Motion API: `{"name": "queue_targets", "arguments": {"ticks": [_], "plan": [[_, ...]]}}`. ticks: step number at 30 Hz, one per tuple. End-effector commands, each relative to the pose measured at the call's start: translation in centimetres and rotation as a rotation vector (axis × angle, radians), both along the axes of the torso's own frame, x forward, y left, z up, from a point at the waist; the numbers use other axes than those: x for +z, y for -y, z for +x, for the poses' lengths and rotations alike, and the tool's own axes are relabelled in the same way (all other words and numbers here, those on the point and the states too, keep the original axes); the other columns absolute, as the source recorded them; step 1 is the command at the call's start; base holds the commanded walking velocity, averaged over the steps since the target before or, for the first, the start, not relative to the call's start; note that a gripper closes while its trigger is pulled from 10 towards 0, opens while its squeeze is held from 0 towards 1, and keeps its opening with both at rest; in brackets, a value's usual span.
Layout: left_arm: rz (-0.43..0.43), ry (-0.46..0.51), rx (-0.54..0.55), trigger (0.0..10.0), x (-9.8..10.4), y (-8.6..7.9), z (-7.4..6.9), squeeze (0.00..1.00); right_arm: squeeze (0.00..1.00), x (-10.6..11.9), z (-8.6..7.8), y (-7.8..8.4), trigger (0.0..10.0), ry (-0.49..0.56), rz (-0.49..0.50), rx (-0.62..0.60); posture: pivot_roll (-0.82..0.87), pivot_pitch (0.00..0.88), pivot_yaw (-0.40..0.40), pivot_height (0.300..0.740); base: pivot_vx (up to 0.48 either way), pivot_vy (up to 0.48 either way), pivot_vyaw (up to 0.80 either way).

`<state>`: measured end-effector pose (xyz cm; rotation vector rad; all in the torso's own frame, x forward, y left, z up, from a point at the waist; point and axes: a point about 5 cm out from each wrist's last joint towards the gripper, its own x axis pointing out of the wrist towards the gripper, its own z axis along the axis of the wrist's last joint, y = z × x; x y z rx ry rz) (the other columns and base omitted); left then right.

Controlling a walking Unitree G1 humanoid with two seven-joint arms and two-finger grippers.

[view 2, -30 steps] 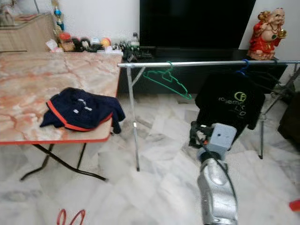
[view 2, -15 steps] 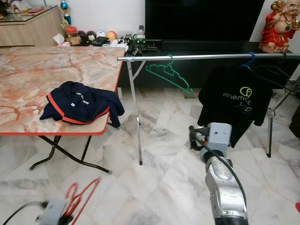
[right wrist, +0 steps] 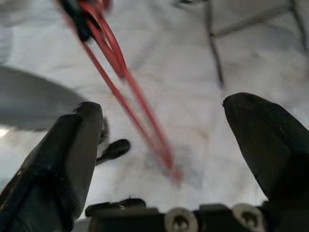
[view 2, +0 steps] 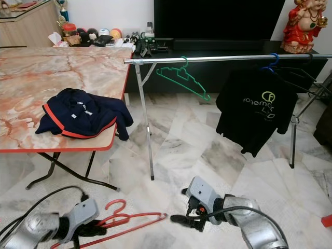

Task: Hang hanger

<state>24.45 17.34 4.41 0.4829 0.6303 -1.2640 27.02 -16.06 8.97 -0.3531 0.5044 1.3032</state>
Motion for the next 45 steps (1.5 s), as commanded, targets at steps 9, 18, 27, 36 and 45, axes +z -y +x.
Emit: {"name": "queue_targets", "arguments": {"ticks": [9,18,27,36,45], "plan": [[0.045,-0.043,-0.249,10.0,2.8,2.8,-0.3,0.0,0.0,-0.6,0.2,-0.9,10.0,-0.07,-0.02,0.198,0.06,0.044,-0.011,0.74,0.0,0.0,0.0],[0.037,-0.043,-0.282,10.0,3.9,4.0,-0.1,0.0,0.0,-2.1,0.7,-2.1,10.0,-0.05,-0.01,0.172,0.06,0.022,0.0,0.74,0.0,0.0,0.0],[0.05,-0.047,-0.293,10.0,3.9,4.7,0.2,0.0,0.0,-2.3,0.3,-3.0,10.0,-0.111,0.048,0.259,0.06,0.001,0.0,0.74,0.0,0.0,0.0],[0.048,-0.03,-0.293,10.0,4.0,5.3,0.5,0.0,0.0,-2.9,0.4,-3.9,10.0,-0.096,0.038,0.267,0.06,0.0,-0.005,0.74,0.0,0.0,0.0],[0.038,-0.018,-0.287,10.0,4.1,5.8,0.8,0.0,0.0,-3.4,0.5,-4.8,10.0,-0.144,0.085,0.256,0.07,0.0,-0.014,0.74,0.0,0.0,0.0]]}}
